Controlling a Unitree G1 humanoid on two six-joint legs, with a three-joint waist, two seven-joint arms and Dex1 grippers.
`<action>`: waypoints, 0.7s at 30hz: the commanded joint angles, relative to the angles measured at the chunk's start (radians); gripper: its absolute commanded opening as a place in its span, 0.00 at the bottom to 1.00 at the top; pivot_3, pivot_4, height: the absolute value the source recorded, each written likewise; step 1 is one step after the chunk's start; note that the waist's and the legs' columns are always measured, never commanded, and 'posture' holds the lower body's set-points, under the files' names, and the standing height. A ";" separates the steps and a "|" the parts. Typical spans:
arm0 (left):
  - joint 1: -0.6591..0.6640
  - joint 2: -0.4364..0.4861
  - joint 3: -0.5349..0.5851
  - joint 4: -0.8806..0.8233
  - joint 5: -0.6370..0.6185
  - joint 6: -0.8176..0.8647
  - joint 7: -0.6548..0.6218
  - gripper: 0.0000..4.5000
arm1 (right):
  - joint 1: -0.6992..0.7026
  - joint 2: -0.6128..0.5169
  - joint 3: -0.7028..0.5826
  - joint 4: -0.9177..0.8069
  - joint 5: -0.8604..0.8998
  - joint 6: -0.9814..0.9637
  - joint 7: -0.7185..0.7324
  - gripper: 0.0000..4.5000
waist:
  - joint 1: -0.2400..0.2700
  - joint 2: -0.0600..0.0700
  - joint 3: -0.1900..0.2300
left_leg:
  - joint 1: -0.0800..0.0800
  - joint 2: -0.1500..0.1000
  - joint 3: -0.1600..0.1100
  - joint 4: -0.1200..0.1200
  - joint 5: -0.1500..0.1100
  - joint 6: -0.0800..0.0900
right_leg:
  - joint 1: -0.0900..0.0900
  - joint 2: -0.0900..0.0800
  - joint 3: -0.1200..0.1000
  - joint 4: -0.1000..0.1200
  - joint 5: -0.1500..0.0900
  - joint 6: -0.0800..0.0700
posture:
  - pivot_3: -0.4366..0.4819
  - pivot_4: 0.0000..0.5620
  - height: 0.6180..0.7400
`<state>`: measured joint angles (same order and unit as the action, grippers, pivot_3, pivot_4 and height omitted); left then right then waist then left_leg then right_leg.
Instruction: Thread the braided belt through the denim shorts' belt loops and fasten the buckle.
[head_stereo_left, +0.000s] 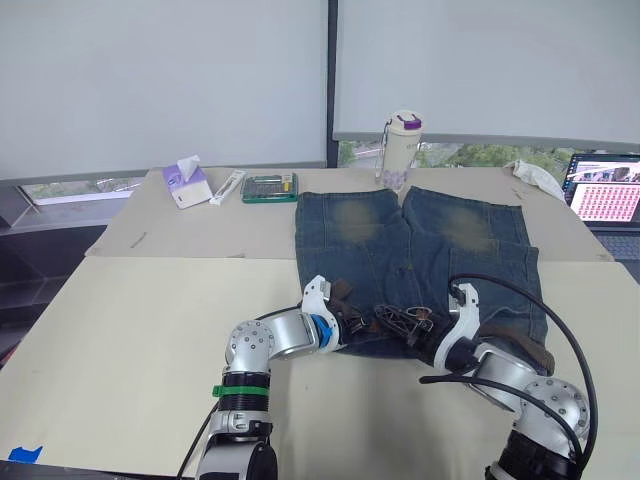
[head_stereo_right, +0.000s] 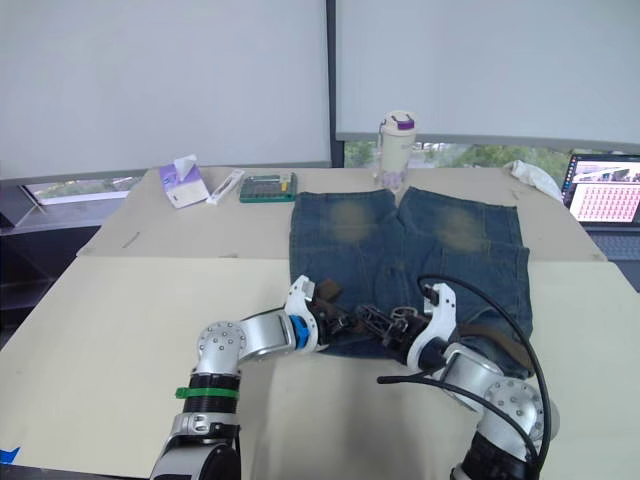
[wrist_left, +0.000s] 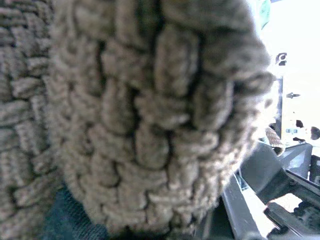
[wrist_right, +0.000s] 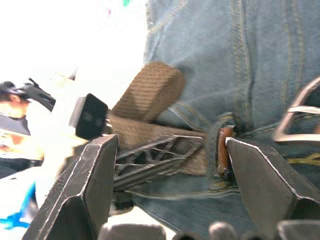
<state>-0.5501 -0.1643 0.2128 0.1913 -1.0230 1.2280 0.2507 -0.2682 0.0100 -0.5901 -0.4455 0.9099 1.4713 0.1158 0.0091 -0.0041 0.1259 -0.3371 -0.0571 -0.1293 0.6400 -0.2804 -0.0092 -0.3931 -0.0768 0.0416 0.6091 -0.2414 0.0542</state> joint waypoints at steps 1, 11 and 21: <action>-0.019 -0.080 -0.020 0.002 -0.008 0.013 -0.020 0.00 | -0.005 -0.008 0.033 -0.001 0.029 0.023 -0.011 0.83 | 0.000 0.000 0.000 | 0.000 0.000 0.000 0.000 0.000 0.000 | 0.000 0.000 0.000 0.000 0.000 0.000 | 0.48 0.27 1.00; -0.016 -0.082 -0.018 -0.007 -0.007 0.021 -0.016 0.00 | 0.033 -0.086 0.130 0.032 -0.065 -0.031 -0.040 0.83 | 0.000 0.000 0.000 | 0.000 0.000 0.000 0.000 0.000 0.000 | 0.000 0.000 0.000 0.000 0.000 0.000 | 0.48 0.27 1.00; -0.010 -0.080 -0.016 -0.011 -0.003 0.023 -0.016 0.00 | -0.001 -0.009 0.034 0.066 0.003 -0.048 -0.071 0.11 | 0.000 0.000 0.000 | 0.000 0.000 0.000 -0.001 0.000 0.000 | 0.000 0.000 0.000 0.000 0.000 0.000 | 0.48 0.27 1.00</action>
<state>-0.5496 -0.1644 0.2132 0.1855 -1.0221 1.2415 0.2445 -0.2508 -0.0130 -0.5427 -0.3680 0.8568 1.4262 0.0403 0.0091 -0.0044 0.1262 -0.3375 -0.0570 -0.1294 0.6392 -0.2802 -0.0095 -0.3937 -0.0772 0.0417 0.6087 -0.2417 0.0547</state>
